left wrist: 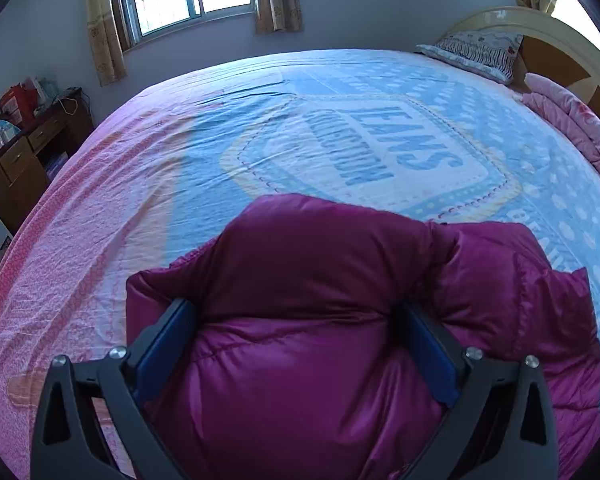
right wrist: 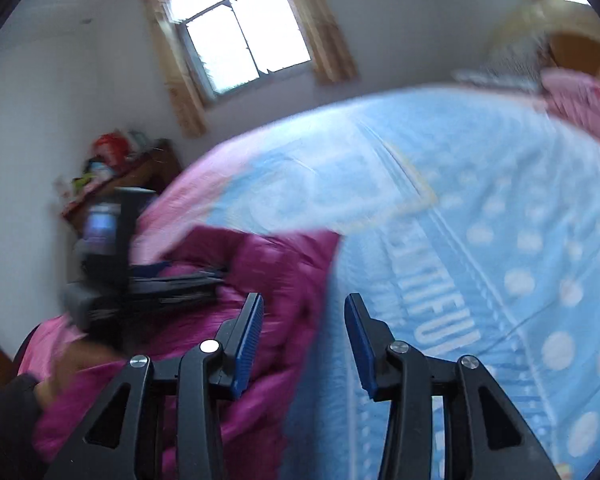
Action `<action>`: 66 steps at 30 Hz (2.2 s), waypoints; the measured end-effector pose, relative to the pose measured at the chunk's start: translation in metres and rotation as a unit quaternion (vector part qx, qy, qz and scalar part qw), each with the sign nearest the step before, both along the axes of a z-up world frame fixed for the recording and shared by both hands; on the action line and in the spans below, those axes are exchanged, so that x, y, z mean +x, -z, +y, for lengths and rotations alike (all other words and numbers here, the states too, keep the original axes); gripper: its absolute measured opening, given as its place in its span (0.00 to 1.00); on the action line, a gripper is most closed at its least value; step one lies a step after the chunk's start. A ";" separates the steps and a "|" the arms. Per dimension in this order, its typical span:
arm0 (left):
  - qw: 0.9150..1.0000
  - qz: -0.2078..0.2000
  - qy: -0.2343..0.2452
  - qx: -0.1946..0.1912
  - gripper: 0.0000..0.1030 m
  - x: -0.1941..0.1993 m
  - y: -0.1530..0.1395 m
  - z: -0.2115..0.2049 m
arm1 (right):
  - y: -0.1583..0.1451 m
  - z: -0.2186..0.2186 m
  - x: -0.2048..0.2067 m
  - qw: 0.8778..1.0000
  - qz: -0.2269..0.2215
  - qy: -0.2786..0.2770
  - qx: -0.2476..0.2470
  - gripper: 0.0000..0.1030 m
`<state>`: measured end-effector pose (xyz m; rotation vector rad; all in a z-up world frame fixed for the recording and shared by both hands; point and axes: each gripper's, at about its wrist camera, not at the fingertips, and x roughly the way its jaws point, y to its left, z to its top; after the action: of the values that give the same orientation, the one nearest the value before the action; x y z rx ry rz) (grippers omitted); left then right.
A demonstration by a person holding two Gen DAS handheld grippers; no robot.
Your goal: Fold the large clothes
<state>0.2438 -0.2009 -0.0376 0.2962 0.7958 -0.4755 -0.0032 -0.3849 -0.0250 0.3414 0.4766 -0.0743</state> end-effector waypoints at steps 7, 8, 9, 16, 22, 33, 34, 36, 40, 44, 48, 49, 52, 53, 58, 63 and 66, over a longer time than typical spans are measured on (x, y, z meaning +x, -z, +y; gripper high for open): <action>1.000 -0.006 -0.002 0.007 1.00 -0.002 -0.001 0.000 | -0.002 0.068 -0.015 0.990 0.017 -0.139 0.000 0.37; 1.000 -0.006 -0.003 0.008 1.00 -0.002 -0.001 0.000 | 0.012 0.071 -0.011 0.990 0.046 -0.134 -0.013 0.27; 1.000 -0.007 -0.002 0.008 1.00 -0.003 -0.001 0.000 | 0.023 0.070 -0.007 0.989 0.069 -0.127 -0.017 0.25; 1.000 -0.010 0.000 0.010 1.00 -0.004 -0.001 -0.001 | 0.085 0.026 -0.018 0.983 0.085 -0.110 0.116 0.20; 1.000 -0.020 -0.005 0.020 1.00 -0.005 0.001 -0.005 | 0.080 0.017 -0.020 0.978 0.101 -0.119 0.139 0.20; 0.999 -0.030 -0.016 0.030 1.00 -0.005 0.002 -0.008 | 0.002 -0.025 0.043 0.993 0.082 -0.057 0.054 0.23; 0.999 -0.031 -0.017 0.031 1.00 -0.005 0.002 -0.008 | 0.009 -0.026 0.058 0.993 0.097 -0.046 0.047 0.23; 0.999 -0.032 -0.020 0.033 1.00 -0.005 0.002 -0.008 | 0.032 -0.033 0.082 0.990 0.131 -0.031 0.043 0.23; 0.999 -0.031 -0.026 0.036 1.00 -0.003 0.003 -0.009 | 0.066 -0.045 0.097 0.985 0.136 -0.034 0.098 0.23; 0.998 -0.036 -0.029 0.045 1.00 -0.003 0.004 -0.013 | 0.075 -0.042 0.094 0.989 0.112 -0.029 0.092 0.23; 0.998 -0.037 -0.028 0.043 1.00 -0.003 0.004 -0.012 | 0.079 -0.038 0.097 0.990 0.104 -0.031 0.089 0.23; 0.998 -0.036 -0.027 0.040 1.00 -0.003 0.003 -0.011 | 0.080 -0.040 0.094 0.990 0.099 -0.032 0.096 0.23; 1.000 -0.015 -0.020 0.016 1.00 -0.004 -0.002 -0.001 | 0.080 -0.041 0.087 0.990 0.087 -0.033 0.108 0.23; 1.000 -0.004 -0.015 0.001 1.00 -0.006 -0.004 0.004 | 0.080 -0.041 0.086 0.990 0.085 -0.033 0.110 0.23; 0.989 0.039 -0.033 -0.140 1.00 -0.016 -0.030 0.075 | 0.081 -0.048 0.085 0.987 0.076 -0.037 0.137 0.23; 0.968 0.070 -0.080 -0.227 1.00 -0.023 -0.025 0.144 | 0.084 -0.052 0.085 0.985 0.069 -0.042 0.155 0.24; 0.962 0.113 -0.056 -0.242 1.00 -0.024 -0.004 0.140 | 0.086 -0.055 0.083 0.983 0.061 -0.042 0.171 0.25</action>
<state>0.2198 -0.0611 -0.0334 -0.2609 0.8841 -0.5872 0.0795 -0.4400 -0.1109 0.6550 0.6267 0.0712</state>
